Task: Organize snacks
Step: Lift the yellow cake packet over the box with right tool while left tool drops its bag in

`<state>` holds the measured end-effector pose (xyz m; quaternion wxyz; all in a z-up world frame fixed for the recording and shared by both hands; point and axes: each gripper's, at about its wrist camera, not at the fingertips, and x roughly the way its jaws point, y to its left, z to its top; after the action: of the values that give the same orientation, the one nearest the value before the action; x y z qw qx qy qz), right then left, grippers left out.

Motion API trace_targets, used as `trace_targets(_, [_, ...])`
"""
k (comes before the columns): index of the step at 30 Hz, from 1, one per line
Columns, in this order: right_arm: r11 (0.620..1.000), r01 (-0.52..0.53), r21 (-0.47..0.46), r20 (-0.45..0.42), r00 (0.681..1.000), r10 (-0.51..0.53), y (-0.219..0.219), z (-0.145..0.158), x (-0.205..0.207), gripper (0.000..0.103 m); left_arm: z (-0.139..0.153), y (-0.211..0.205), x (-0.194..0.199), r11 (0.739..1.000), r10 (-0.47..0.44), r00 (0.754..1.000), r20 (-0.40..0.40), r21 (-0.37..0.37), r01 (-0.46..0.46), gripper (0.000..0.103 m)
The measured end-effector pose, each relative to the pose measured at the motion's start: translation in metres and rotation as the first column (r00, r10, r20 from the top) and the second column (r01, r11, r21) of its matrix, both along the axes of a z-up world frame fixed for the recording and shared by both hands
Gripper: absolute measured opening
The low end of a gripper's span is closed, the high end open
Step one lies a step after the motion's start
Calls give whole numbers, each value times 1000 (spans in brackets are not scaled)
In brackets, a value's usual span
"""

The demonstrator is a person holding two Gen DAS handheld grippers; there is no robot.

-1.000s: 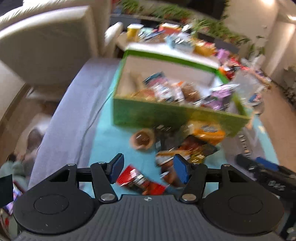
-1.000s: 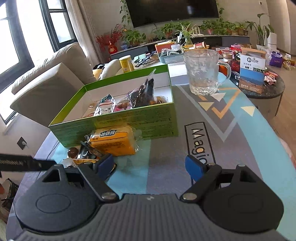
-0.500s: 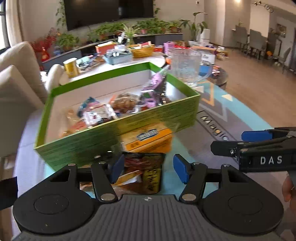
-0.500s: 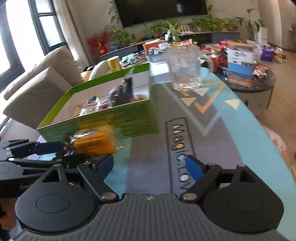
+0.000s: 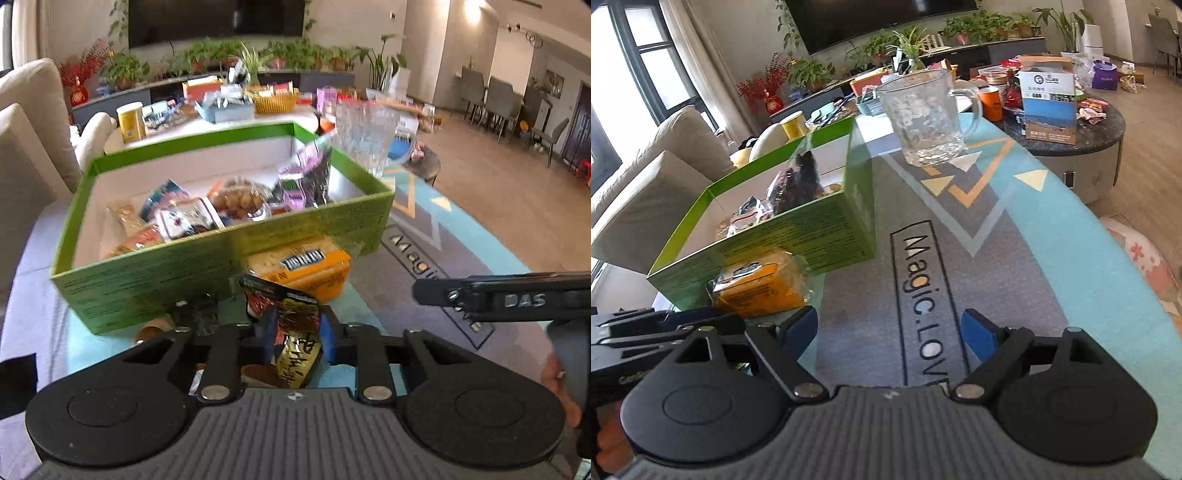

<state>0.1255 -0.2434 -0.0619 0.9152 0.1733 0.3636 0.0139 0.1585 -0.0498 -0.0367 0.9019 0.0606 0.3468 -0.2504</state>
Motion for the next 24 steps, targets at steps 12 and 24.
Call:
trace_targets(12, [988,-142,-60,34,989,144,48,7,15,66,47,67,-24,981,144,984,102,-149,-128,0])
trace_targets(24, [953,-214,-216,31,974,226,109,0,57,66,39,95,-31,972,208,974,93,-136,-194,0])
